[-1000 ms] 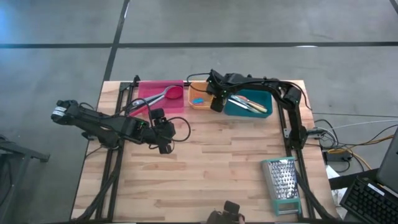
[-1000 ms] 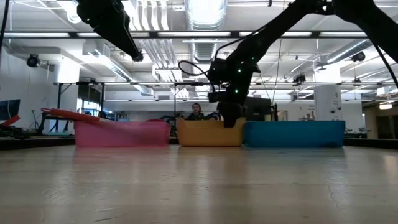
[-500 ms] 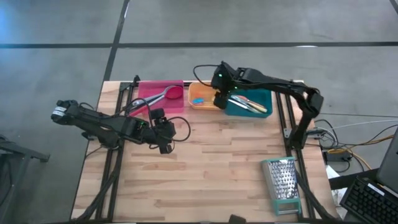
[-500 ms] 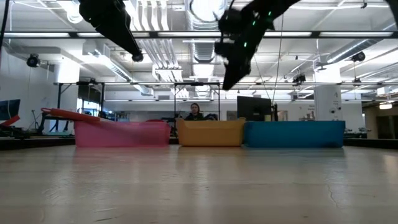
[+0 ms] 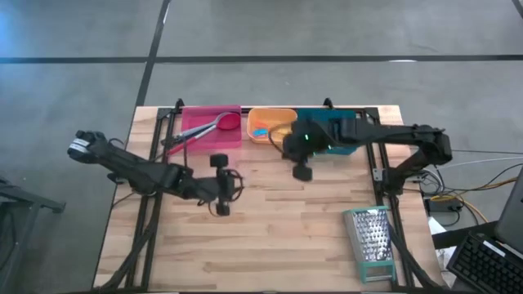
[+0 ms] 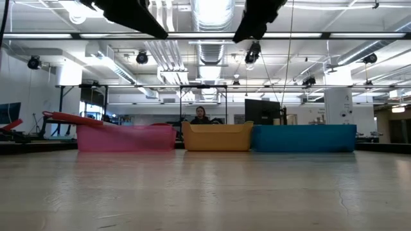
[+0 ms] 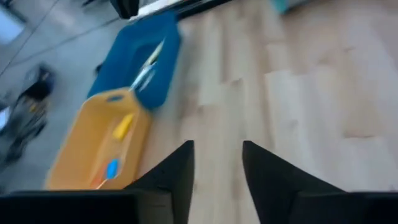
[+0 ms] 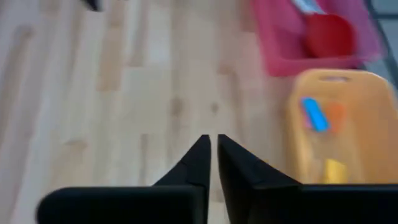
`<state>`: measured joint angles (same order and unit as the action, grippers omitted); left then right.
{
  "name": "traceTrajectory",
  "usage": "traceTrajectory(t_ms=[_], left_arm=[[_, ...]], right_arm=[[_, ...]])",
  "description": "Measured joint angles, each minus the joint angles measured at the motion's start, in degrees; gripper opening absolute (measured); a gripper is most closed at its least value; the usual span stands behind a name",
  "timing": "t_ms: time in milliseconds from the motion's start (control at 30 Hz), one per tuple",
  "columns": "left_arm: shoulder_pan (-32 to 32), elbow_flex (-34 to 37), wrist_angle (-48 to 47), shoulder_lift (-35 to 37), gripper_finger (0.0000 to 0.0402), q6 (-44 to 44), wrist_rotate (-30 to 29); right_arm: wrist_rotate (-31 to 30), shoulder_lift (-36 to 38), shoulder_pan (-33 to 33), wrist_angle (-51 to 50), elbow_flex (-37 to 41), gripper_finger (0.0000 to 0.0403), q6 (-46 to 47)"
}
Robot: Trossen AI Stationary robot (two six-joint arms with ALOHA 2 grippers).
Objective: Pick & Place Kitchen Items
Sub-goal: Return to Home Position
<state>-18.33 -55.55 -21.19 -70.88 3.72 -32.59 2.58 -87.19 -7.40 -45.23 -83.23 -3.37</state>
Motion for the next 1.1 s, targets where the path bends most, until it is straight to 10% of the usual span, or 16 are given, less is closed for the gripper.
traceTrajectory(t_ms=[433, 1100], left_arm=[[-3.6, 15.8, 20.3, 7.8, 0.0007, 6.6, 11.1], [2.0, 31.5, 21.2, 35.0, 0.0007, 8.2, 21.2]], right_arm=[[-0.2, 11.3, 11.3, 15.9, 20.6, 0.0009, 1.9], [10.1, 30.2, -0.6, 33.7, 40.2, 0.0008, -7.9]])
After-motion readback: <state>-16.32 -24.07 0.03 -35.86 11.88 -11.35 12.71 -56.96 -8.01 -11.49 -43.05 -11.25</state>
